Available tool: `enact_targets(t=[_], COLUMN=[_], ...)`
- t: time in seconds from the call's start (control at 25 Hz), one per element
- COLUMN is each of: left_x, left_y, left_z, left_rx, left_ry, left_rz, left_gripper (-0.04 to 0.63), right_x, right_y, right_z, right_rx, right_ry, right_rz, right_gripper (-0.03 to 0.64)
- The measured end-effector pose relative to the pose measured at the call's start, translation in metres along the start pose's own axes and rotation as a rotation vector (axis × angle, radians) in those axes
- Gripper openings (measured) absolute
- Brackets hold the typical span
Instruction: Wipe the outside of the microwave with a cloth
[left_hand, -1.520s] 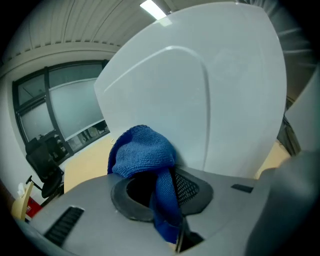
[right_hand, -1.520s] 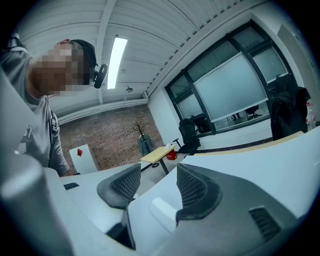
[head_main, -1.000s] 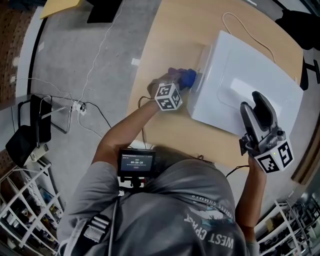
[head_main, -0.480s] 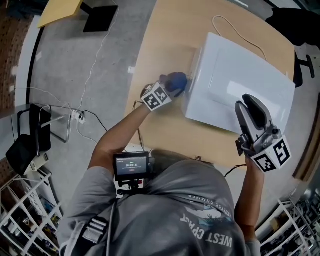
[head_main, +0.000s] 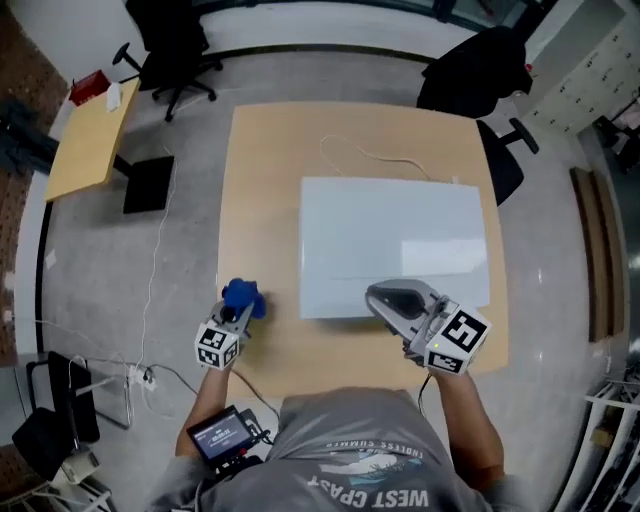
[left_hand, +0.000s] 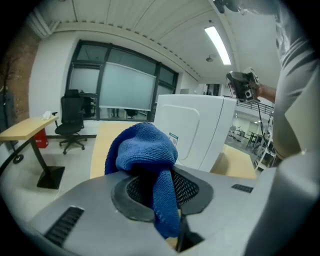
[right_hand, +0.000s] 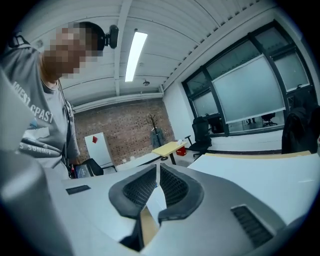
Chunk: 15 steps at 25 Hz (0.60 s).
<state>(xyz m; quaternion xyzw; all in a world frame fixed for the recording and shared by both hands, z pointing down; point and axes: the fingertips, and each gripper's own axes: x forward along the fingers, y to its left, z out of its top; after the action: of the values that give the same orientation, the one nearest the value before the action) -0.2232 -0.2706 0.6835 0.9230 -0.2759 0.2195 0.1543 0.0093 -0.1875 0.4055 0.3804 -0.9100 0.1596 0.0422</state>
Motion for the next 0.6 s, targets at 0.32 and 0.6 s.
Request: enact_targets(t=[0.32, 0.6], left_x=[-0.049, -0.063], left_y=[-0.064, -0.113], left_z=[-0.024, -0.017], left_rx=[-0.142, -0.104], left_ry=[-0.019, -0.009], left_rz=[0.069, 0.075], left_gripper=[0.086, 0.086], right_x=[-0.056, -0.105], right_y=[0.023, 0.04], right_z=[-0.038, -0.069], right_rx=[0.102, 0.13], right_ry=[0.044, 0.015], right_rz=[-0.026, -0.015], right_gripper=[0.034, 0.034])
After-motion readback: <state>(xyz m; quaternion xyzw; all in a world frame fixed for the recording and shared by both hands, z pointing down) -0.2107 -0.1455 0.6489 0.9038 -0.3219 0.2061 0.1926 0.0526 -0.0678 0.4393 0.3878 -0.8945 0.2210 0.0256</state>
